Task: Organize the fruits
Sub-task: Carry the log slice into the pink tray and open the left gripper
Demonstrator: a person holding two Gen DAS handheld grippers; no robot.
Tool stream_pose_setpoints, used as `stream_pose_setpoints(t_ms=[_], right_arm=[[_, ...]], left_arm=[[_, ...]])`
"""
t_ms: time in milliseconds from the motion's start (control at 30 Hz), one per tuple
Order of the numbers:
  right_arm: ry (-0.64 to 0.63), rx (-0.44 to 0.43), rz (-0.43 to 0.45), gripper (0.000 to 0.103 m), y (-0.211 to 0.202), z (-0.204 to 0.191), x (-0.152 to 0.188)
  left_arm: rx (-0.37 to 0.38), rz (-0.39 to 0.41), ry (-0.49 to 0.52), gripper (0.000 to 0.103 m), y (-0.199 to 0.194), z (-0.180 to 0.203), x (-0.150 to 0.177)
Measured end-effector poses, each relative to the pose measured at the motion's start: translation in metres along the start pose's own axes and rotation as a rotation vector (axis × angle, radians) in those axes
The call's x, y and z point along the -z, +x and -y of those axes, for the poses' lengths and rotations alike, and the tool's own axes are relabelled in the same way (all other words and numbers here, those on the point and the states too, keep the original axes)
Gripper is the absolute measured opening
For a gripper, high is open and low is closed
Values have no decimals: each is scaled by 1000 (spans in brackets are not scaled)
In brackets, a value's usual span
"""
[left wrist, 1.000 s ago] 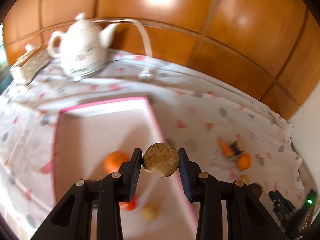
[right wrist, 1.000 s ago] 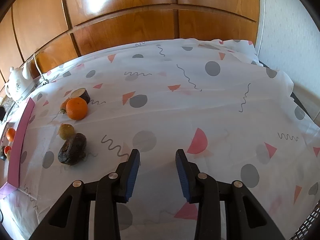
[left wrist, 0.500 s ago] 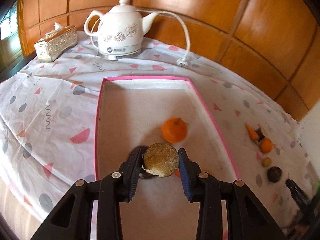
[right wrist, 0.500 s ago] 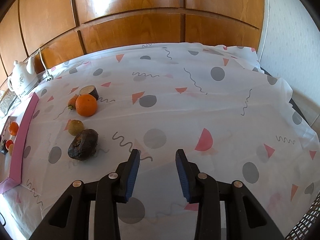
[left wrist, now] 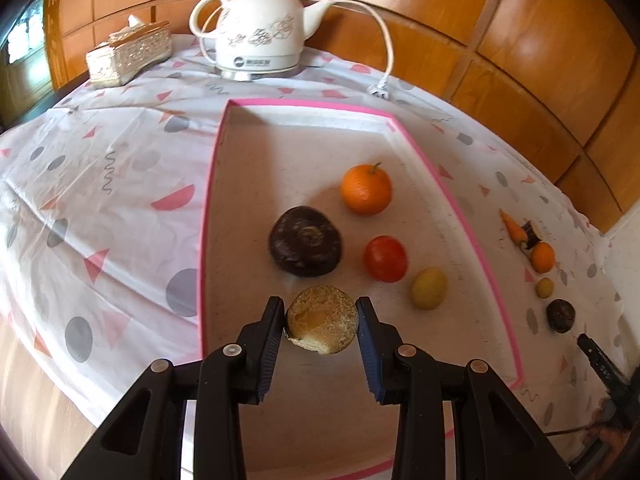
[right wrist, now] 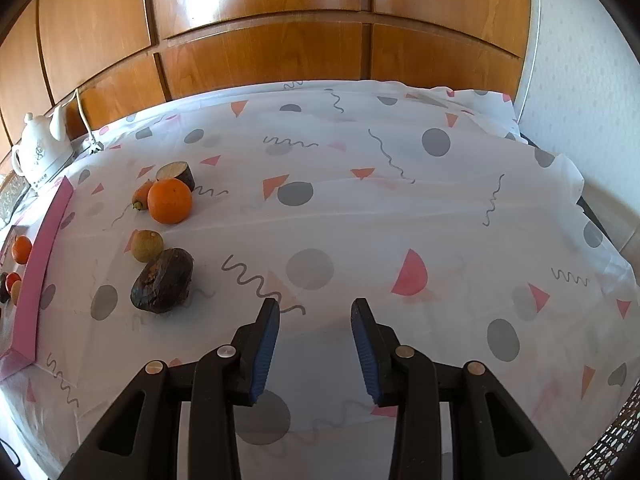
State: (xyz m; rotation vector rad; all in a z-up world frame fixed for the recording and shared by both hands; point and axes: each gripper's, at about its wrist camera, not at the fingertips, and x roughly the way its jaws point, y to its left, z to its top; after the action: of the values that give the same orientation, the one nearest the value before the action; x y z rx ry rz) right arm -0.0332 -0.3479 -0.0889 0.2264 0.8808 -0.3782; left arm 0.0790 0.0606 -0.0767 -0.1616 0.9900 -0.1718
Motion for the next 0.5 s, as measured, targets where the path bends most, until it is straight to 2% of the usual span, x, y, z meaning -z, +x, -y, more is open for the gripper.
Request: stream_pose_setpoints(t_ms=[500], right_arm=[[-1, 6, -10, 38, 2, -1, 2]], left_arm=[[-19, 27, -18, 38, 0, -8, 3]])
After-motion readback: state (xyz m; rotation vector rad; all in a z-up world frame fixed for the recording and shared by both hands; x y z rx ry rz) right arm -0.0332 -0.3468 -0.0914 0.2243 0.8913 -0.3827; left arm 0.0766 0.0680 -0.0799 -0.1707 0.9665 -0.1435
